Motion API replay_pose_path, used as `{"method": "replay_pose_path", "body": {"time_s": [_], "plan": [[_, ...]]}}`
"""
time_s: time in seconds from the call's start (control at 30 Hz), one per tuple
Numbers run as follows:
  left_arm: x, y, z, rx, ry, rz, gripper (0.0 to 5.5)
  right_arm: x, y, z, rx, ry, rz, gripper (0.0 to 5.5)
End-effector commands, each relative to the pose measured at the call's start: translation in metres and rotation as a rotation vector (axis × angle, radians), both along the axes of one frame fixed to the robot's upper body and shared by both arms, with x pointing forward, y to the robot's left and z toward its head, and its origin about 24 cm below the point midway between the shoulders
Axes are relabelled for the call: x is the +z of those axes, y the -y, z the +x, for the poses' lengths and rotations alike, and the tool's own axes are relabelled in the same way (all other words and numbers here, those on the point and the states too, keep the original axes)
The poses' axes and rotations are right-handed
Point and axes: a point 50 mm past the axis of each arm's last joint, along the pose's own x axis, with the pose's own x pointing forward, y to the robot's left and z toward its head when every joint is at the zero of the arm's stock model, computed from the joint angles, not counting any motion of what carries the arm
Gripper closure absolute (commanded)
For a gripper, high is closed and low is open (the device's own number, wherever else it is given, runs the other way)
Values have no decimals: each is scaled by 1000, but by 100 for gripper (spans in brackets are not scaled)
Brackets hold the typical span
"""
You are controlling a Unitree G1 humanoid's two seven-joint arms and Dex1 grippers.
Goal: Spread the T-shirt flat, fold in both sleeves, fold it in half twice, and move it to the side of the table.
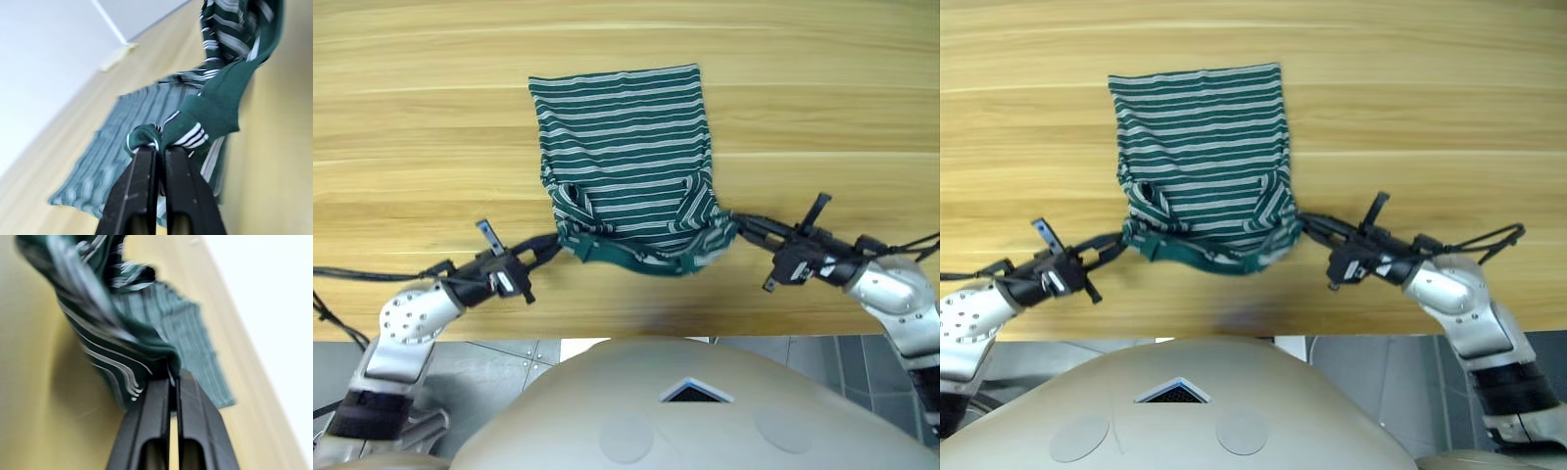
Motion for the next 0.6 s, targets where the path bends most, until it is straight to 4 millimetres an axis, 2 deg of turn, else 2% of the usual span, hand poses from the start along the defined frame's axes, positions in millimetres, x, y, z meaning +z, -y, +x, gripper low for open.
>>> {"method": "replay_pose_path", "body": {"time_s": [0.03,0.1,0.27,0.37,0.5,0.6], "plan": [[-5,3,29,57,25,-14,546,-5,-10,29,-62,55,17,550],[-6,7,49,86,45,-23,546,-6,-16,50,-105,95,32,550],[-11,10,83,139,52,-15,546,-6,-31,92,-187,156,52,550],[-7,11,109,196,85,-42,546,-8,-36,121,-257,180,55,550],[6,11,139,252,131,-103,546,-6,-44,149,-319,208,66,550],[5,7,155,316,147,-92,546,-11,-48,163,-351,204,55,550]]}}
